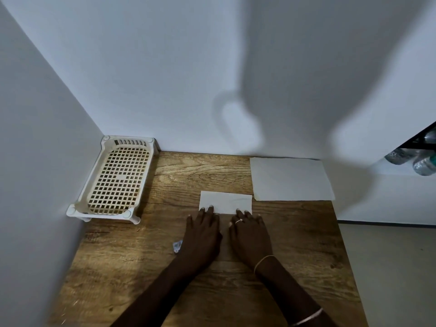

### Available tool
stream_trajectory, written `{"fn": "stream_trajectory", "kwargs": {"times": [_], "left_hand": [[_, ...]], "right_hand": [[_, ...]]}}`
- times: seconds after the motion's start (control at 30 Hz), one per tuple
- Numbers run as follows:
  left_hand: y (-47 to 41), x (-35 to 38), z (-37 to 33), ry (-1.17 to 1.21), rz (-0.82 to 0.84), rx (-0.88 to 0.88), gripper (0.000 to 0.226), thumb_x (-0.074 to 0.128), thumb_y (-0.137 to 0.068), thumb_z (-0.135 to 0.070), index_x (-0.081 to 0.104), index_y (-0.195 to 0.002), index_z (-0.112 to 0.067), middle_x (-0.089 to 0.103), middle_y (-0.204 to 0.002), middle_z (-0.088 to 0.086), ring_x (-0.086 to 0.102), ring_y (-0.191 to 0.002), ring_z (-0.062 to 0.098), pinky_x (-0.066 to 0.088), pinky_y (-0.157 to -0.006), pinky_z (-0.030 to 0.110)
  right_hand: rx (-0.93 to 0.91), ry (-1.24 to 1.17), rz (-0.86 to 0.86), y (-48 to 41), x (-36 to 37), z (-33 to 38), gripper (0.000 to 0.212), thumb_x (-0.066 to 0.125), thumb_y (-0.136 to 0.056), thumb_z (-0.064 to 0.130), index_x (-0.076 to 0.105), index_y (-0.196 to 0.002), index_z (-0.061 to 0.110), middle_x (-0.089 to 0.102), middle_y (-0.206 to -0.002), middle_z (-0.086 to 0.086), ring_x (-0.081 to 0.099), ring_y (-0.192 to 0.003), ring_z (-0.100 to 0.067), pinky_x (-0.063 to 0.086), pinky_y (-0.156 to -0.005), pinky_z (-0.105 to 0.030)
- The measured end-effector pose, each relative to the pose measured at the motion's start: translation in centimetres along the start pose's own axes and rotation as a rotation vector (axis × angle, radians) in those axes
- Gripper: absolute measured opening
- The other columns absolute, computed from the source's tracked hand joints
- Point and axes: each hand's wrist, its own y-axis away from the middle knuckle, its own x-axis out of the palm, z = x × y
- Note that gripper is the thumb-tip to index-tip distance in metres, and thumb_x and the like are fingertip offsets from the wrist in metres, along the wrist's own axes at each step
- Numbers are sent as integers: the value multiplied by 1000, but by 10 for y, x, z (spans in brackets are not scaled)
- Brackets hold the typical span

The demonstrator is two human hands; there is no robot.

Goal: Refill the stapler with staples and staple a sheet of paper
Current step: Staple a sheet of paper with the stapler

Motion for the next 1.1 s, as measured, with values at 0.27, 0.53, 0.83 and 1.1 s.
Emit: {"fn": "stream_trajectory", "kwargs": {"times": [0.27, 0.53, 0.83, 1.1], "left_hand": [[-38, -2, 11, 31, -44, 1, 63, 29, -106, -48, 25, -157, -11, 12, -170, 11, 14, -155, 31, 18, -121, 59], [-100, -25, 30, 97, -85, 19, 64, 36, -106, -42, 22, -158, -9, 15, -169, 11, 17, -155, 30, 20, -121, 56], [-140, -36, 43, 99, -126, 32, 61, 41, -104, -40, 29, -155, -8, 23, -166, 12, 23, -152, 30, 28, -117, 58], [-140, -36, 44, 65, -139, 43, 60, 45, -103, -36, 29, -155, -12, 23, -167, 11, 23, -152, 31, 29, -117, 57]], "right_hand": [[-14, 1, 41, -38, -11, -6, 50, 31, -105, 39, 50, -146, 17, 37, -161, -1, 30, -150, -21, 19, -122, -53], [38, -157, 25, -98, -26, -16, 49, 29, -107, 39, 44, -149, 19, 38, -160, 1, 28, -151, -17, 11, -125, -54], [45, -176, 17, -142, -30, -24, 45, 34, -106, 41, 49, -142, 19, 38, -161, 2, 28, -151, -18, 9, -123, -58], [19, -160, -11, -142, -26, -28, 48, 36, -105, 45, 47, -145, 20, 38, -160, 2, 28, -151, -18, 8, -123, -59]]}}
